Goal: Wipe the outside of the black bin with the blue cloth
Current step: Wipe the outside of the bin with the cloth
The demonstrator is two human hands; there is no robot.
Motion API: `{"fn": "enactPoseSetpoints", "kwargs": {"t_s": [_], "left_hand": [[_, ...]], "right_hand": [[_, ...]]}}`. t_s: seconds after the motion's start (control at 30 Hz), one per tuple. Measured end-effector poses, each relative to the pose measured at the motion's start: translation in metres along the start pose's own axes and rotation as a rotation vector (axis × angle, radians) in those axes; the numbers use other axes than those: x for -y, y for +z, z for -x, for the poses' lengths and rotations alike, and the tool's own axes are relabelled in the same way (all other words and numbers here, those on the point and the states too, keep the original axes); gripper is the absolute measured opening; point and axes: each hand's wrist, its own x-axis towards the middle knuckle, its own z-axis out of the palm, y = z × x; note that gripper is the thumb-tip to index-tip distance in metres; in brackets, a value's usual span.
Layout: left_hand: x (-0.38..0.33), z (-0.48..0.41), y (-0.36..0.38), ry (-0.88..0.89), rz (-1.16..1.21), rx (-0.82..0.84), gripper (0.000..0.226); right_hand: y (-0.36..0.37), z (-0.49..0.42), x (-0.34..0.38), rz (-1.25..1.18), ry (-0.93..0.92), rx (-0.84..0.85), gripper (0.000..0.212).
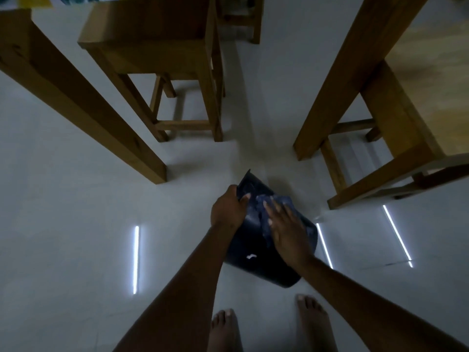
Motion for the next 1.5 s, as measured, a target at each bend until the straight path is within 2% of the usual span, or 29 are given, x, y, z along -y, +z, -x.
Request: {"fn": "enactPoseSetpoints", "kwargs": {"t_s": [0.07, 0.17, 0.27, 0.37, 0.47, 0.53, 0.63, 0.7, 0.8, 0.87, 0.93, 1.0, 1.07, 1.13, 1.2, 1.33, 1.4, 1.5], "left_hand": [[0.005, 0.002, 0.000, 0.021, 0.074, 0.056, 0.044], [0.029, 0.021, -0.001, 0.012, 0.079, 0.057, 0.055], [0.031, 0.015, 0.001, 0.034, 0.047, 0.045, 0.061], [0.019, 0.000, 0.003, 0.052, 0.011, 0.044, 0.061], [0.015, -0.004, 0.007, 0.050, -0.006, 0.030, 0.058], [0.017, -0.003, 0.007, 0.044, 0.001, 0.016, 0.057], [0.022, -0.004, 0.008, 0.045, 0.000, 0.014, 0.058], [0.020, -0.006, 0.008, 0.040, 0.006, 0.013, 0.055], [0.014, -0.008, 0.009, 0.058, 0.012, 0.014, 0.050], [0.018, -0.005, 0.008, 0.055, 0.029, 0.022, 0.051], [0.027, -0.001, 0.008, 0.055, 0.047, 0.030, 0.052], [0.028, -0.001, 0.007, 0.071, 0.041, 0.025, 0.048], [0.023, -0.003, 0.008, 0.076, 0.037, 0.014, 0.043], [0.016, -0.004, 0.008, 0.082, 0.030, 0.014, 0.041], [0.017, -0.002, 0.008, 0.078, 0.035, 0.011, 0.041], [0.027, 0.008, 0.006, 0.069, 0.048, 0.019, 0.041], [0.021, 0.002, 0.005, 0.065, 0.059, 0.039, 0.043], [0.015, 0.002, 0.000, 0.045, 0.149, 0.120, 0.050]], "right_hand": [[-0.011, -0.019, -0.014, -0.141, 0.093, 0.057, 0.050], [-0.007, 0.004, -0.018, -0.093, 0.098, 0.102, 0.055], [0.006, 0.052, -0.002, 0.126, -0.031, 0.153, 0.062], [0.011, 0.029, -0.001, 0.176, -0.127, 0.067, 0.059], [0.001, -0.001, -0.017, 0.114, -0.015, 0.061, 0.056], [0.005, 0.019, -0.020, 0.210, 0.045, 0.068, 0.063], [0.013, 0.054, 0.001, 0.193, -0.045, 0.089, 0.062], [0.017, 0.031, 0.002, 0.227, -0.136, 0.071, 0.061], [0.008, -0.008, -0.018, 0.112, 0.104, 0.106, 0.062], [0.008, 0.011, -0.015, 0.121, 0.122, 0.087, 0.084], [0.010, 0.041, 0.004, 0.078, 0.044, 0.028, 0.071], [0.012, 0.040, 0.017, 0.081, -0.020, 0.066, 0.061], [0.007, 0.006, 0.017, 0.065, -0.037, 0.056, 0.059], [-0.001, -0.024, -0.001, -0.041, 0.057, 0.065, 0.059], [0.002, -0.017, -0.009, -0.083, 0.105, 0.031, 0.054], [0.014, 0.031, 0.012, 0.101, -0.028, 0.071, 0.057], [0.013, 0.018, 0.012, 0.083, -0.090, 0.058, 0.057], [-0.001, -0.019, -0.008, -0.054, 0.002, 0.045, 0.053]]}}
